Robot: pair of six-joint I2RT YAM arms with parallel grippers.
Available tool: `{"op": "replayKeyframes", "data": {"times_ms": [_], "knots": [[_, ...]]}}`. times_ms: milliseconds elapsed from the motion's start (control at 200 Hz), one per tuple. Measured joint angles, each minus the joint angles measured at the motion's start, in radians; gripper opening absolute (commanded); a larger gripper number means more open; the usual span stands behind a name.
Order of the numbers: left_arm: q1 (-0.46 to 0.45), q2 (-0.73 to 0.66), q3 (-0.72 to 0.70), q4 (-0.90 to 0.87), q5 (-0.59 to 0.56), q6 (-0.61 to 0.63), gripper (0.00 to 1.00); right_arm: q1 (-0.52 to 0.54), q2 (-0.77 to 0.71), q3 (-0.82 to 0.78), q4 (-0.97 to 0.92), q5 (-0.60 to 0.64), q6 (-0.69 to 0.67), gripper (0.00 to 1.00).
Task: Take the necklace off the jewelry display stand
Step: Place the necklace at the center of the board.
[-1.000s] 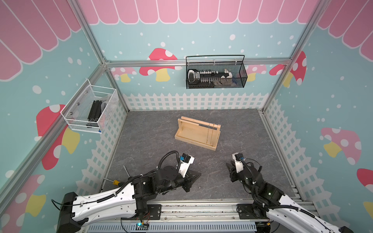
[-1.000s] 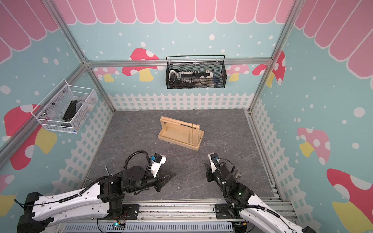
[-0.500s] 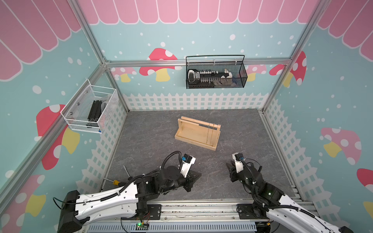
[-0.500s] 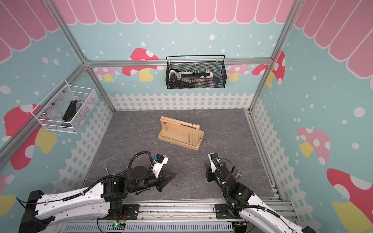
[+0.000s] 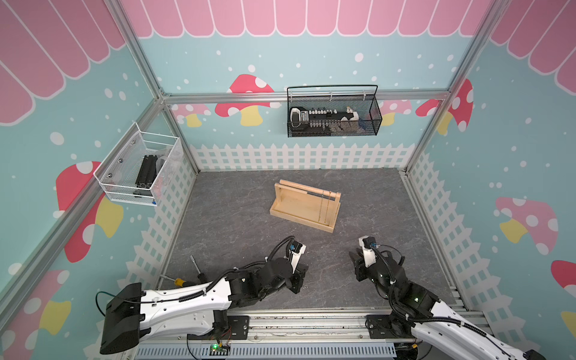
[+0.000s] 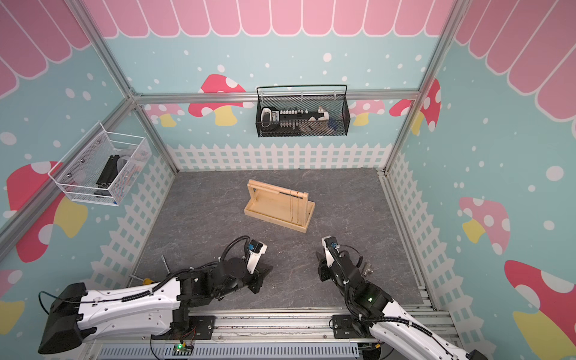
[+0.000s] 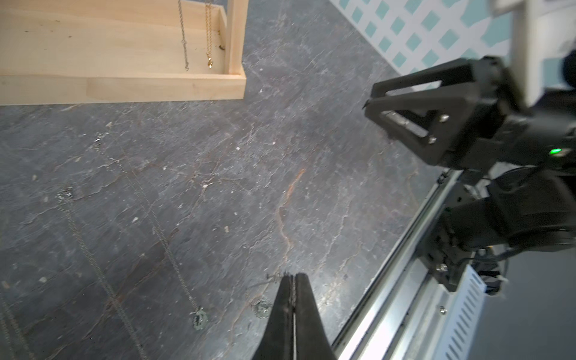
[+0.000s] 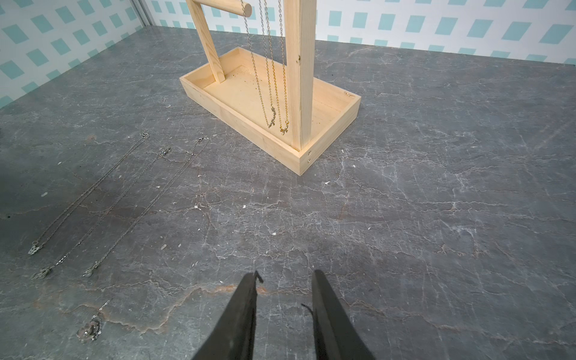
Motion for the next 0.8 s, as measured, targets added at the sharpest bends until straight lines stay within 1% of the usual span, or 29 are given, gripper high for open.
{"op": "replayKeyframes", "data": {"times_ms": [75,180,300,425,640,800], "knots": [[0.016,0.043,0.018,0.002,-0.03,0.021,0.0,0.0,-0.005,0.0,0.0,-0.001,0.0,0.32],[0.063,0.081,0.033,0.011,-0.057,0.038,0.0,0.0,-0.006,0.0,0.0,-0.006,0.0,0.32],[0.121,0.113,0.035,0.032,-0.059,0.053,0.0,0.0,-0.005,0.0,0.0,-0.008,0.0,0.32],[0.17,0.177,0.049,0.052,-0.05,0.068,0.0,0.0,-0.005,0.0,0.0,-0.01,0.0,0.32],[0.201,0.296,0.096,0.08,-0.027,0.094,0.0,0.0,0.004,0.0,0.001,-0.011,0.0,0.32],[0.214,0.355,0.126,0.099,-0.018,0.112,0.0,0.0,0.011,0.0,0.0,-0.011,0.0,0.32]]}}
